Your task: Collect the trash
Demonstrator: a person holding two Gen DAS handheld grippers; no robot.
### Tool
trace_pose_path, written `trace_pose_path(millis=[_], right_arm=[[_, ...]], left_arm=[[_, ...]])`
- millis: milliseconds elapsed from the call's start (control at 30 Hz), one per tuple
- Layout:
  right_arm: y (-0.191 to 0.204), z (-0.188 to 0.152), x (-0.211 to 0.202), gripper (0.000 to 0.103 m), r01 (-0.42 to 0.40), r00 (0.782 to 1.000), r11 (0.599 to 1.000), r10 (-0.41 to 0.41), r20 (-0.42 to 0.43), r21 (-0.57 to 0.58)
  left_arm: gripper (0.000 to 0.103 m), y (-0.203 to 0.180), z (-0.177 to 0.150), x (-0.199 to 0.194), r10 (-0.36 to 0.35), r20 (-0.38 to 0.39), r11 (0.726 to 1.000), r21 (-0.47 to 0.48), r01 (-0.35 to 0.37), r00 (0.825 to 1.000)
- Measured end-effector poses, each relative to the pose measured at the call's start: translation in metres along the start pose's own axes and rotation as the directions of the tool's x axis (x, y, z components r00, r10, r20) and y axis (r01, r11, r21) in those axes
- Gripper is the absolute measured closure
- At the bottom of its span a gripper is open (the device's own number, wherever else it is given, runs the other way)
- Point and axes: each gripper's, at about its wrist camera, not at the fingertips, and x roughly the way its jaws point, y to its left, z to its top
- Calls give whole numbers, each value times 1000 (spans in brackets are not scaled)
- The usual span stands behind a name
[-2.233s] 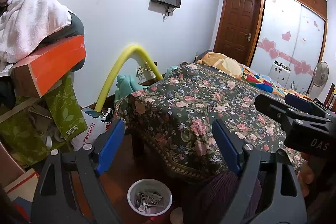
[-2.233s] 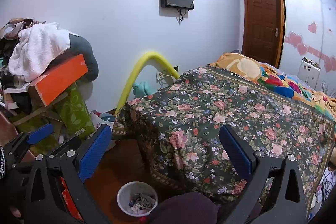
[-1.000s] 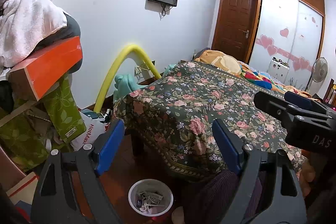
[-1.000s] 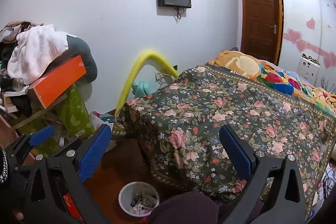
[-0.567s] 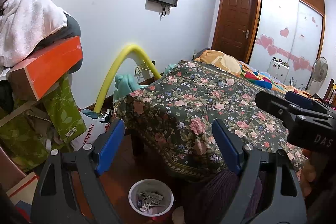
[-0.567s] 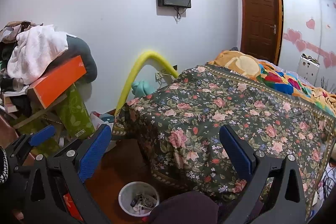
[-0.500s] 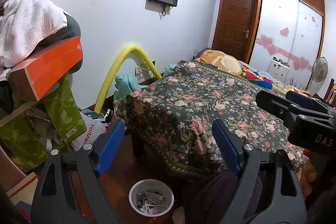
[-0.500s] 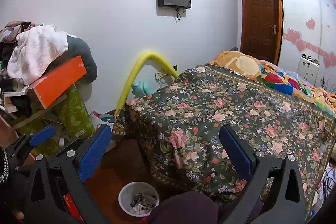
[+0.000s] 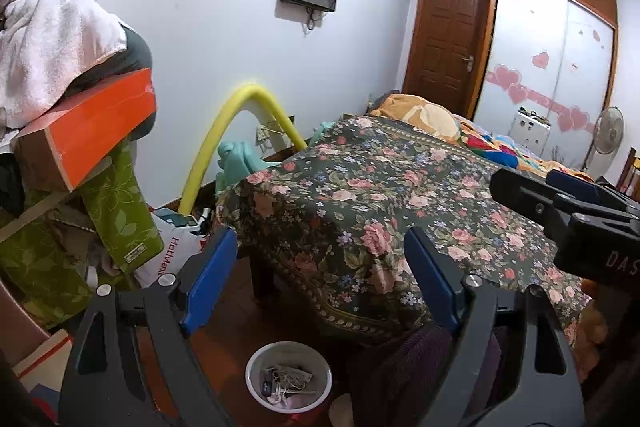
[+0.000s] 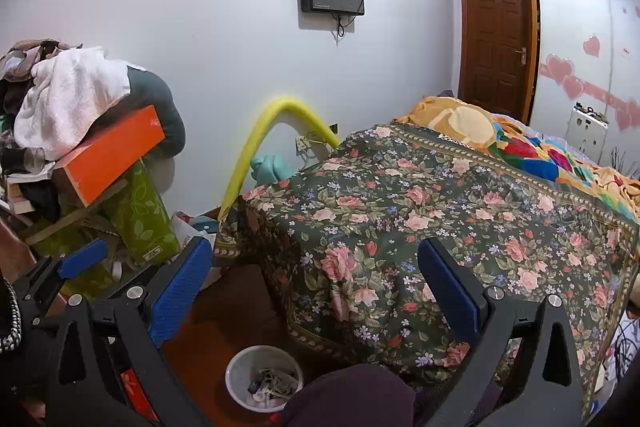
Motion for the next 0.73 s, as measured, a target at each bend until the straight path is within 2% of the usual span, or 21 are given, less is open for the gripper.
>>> trace_pose_path(millis=[233,733], right_arm=[[-1,0,0,1,-1,1000,1000,1,0,-1],[-8,0,-1,1,11,1000,1000,-11,-3,16]], left_arm=[[18,-6,-1,4,-10,-13,999,44,10,1000],[18,-7,-1,5,-5,-13,999,33,5,1000]])
